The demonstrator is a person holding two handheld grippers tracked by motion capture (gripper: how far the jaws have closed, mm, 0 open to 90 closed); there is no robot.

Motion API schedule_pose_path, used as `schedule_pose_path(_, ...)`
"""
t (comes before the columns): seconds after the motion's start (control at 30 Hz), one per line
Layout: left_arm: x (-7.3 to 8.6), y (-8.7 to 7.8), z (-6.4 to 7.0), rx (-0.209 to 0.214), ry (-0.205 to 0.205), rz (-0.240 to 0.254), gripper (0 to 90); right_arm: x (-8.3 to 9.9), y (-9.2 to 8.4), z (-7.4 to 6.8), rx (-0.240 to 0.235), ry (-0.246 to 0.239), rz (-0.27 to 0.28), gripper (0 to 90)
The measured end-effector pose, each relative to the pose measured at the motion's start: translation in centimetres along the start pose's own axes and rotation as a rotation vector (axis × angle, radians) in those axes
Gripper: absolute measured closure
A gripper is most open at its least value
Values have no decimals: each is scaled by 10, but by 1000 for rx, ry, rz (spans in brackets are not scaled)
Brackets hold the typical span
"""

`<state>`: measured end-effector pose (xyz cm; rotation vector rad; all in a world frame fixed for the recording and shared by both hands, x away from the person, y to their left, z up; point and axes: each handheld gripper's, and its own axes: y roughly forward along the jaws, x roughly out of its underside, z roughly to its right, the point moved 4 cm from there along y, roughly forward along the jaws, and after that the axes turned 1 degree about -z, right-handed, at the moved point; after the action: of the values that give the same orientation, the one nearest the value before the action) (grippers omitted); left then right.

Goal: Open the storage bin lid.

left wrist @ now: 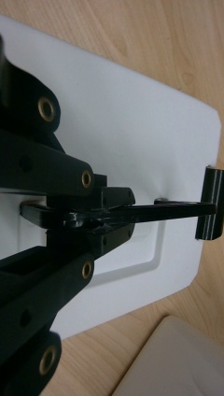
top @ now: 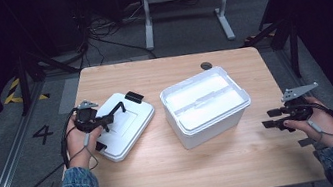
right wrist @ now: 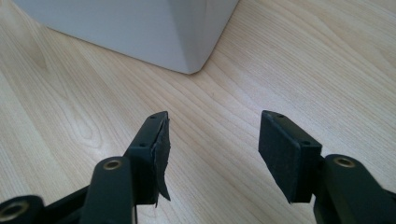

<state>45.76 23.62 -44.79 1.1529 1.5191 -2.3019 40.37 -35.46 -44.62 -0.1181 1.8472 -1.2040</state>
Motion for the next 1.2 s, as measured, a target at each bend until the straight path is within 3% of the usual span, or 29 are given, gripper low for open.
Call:
schedule_pose_path(0.13,6,3,-5,1,-79,-12,809,0,0,0,3,-4,-1,445)
schedule_pose_path(0.23,5,0,-8,18,-145,58,731,0,0,0,2,-3,-2,444)
schedule_pose_path(0.43,7,-8,-19,-80,-168,85,623,0,2,-1,-1,0,-5,441)
schedule_pose_path(0.6,7,-11,-20,-83,-174,112,578,0,2,-1,-1,0,-5,439)
schedule_pose_path(0.8,-6,-24,-1,-88,-109,130,504,-1,2,0,0,2,-4,436)
schedule_pose_path(1.0,-23,-47,40,-56,-19,168,457,-3,4,0,-3,5,-7,434)
schedule_pose_path(1.1,-24,-51,51,-51,0,168,444,-4,4,0,1,2,-9,433)
schedule_pose_path(1.2,-24,-58,72,-13,34,158,437,-7,5,0,3,-7,-6,432)
